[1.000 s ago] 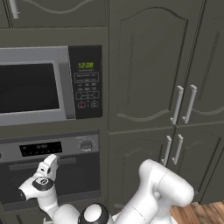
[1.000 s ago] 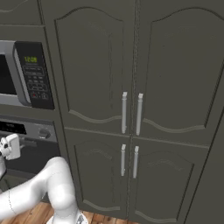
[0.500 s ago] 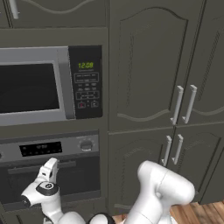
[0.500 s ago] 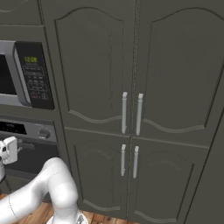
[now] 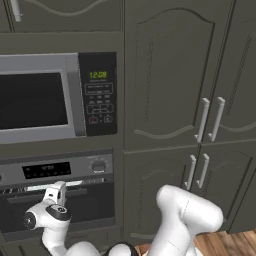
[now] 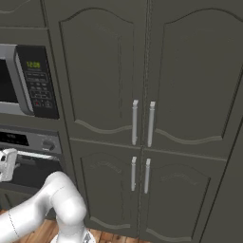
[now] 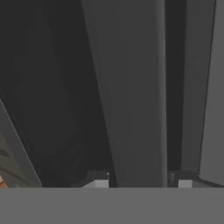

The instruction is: Take the baked cake out of the oven and place it on the plate for cooling. Then close the oven door.

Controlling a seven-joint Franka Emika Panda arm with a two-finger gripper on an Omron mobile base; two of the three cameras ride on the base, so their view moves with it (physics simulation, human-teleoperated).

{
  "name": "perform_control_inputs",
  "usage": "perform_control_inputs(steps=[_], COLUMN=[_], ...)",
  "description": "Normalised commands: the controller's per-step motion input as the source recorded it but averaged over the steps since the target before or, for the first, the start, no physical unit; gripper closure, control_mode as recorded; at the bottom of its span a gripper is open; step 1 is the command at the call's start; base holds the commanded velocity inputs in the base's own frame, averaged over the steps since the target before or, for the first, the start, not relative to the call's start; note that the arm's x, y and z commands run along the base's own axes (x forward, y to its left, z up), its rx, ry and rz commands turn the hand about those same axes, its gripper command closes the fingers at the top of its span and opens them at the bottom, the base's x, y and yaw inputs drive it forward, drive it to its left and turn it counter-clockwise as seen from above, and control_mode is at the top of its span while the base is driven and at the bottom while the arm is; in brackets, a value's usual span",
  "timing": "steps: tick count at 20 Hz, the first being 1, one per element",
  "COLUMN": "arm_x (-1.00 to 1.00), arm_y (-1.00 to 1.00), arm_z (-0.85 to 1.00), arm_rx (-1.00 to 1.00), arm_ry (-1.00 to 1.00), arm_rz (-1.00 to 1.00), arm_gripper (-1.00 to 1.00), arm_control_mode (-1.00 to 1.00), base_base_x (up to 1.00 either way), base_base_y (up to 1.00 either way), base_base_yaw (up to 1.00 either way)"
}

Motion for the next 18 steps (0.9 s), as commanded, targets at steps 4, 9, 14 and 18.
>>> perform_control_inputs(steps=[4,9,14,18], arm_x=[-0.52,-0.47,-0.43,-0.45], arm_y=[0.22,0.26,0.30,0.34], arm_z=[-0.50,-0.58,-0.63,-0.66], arm_rx=[0.00,0.00,0.00,0.00], arm_ry=[0.26,0.23,0.22,0.19], arm_rz=[0.06,0.06,0.05,0.05], arm_gripper=[1.00,1.00,1.00,1.00], arm_control_mode=[-1.00,-1.00,-1.00,-1.00], base_base_x=[0.00,0.00,0.00,0.00], base_base_y=[0.00,0.00,0.00,0.00], base_base_yaw=[0.00,0.00,0.00,0.00])
